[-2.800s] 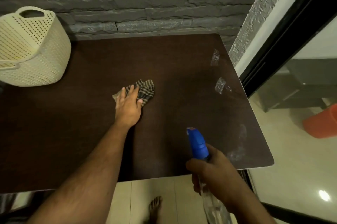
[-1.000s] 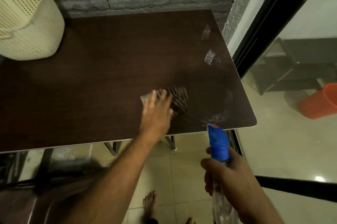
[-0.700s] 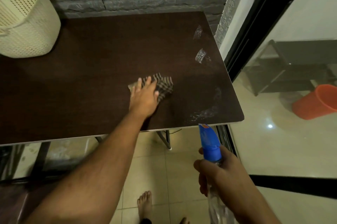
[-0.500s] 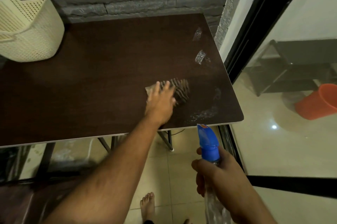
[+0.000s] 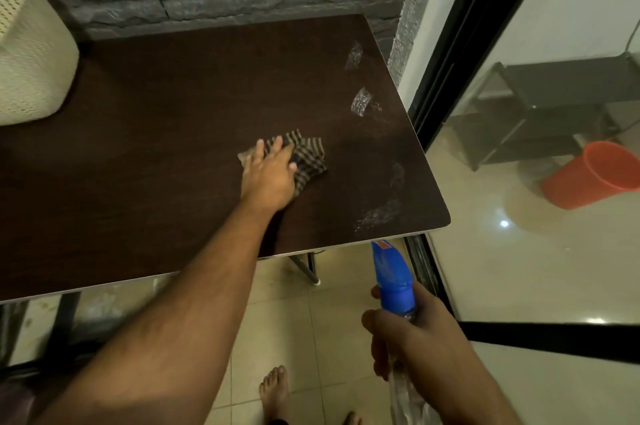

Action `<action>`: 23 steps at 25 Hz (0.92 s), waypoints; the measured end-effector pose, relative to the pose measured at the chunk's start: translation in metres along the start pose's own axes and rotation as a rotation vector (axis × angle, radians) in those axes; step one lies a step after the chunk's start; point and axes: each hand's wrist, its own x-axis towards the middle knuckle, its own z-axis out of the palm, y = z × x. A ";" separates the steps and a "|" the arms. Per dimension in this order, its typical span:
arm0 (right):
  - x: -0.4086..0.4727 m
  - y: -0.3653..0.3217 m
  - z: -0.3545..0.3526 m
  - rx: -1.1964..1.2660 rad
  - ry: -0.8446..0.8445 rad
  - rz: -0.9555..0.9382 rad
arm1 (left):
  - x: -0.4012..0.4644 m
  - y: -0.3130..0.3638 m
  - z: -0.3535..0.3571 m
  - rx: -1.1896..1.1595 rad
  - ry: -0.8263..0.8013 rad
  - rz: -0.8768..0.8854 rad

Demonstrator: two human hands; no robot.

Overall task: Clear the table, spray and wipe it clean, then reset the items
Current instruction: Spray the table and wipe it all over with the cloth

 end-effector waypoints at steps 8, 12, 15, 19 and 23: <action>0.019 -0.030 0.016 0.101 0.000 0.033 | -0.117 0.026 0.025 0.055 -0.038 0.268; 0.040 -0.056 0.025 0.092 -0.013 0.049 | -0.071 -0.010 0.010 0.078 -0.045 0.183; 0.053 -0.080 0.033 0.082 0.003 0.034 | 0.039 -0.027 -0.009 0.056 0.004 0.082; 0.070 -0.109 0.048 0.070 0.007 0.017 | 0.121 -0.035 -0.030 0.054 -0.118 0.047; 0.081 -0.137 0.058 0.082 -0.011 -0.017 | 0.046 -0.036 -0.008 0.061 0.059 0.191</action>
